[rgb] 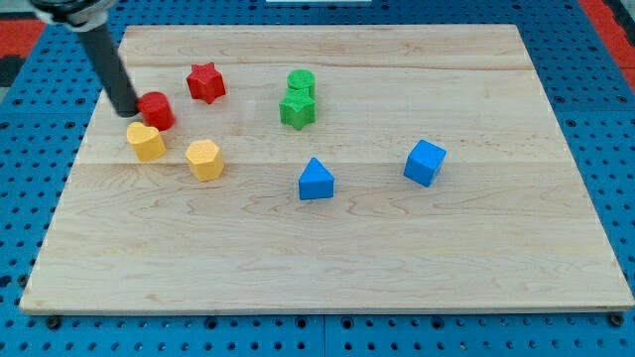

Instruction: Push the red circle into the red star

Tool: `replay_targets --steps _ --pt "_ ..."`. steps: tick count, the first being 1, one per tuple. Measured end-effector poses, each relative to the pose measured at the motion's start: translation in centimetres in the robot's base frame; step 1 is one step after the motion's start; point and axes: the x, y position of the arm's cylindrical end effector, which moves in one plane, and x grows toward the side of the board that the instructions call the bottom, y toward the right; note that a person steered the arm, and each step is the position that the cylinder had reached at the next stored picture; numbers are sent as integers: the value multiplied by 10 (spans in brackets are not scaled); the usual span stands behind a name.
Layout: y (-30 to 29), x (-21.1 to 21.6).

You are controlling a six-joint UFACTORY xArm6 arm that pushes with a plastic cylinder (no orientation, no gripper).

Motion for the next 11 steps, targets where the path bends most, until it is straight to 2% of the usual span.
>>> replay_targets --steps 1,2,3,4,5,6,7,8,11 --pt "31 -3" --pt "-7 -17" --pt "-14 -3" --pt "-4 34" --pt "38 35" --pt "90 21" --pt "101 -3" --pt "101 -16" --pt "74 -12"
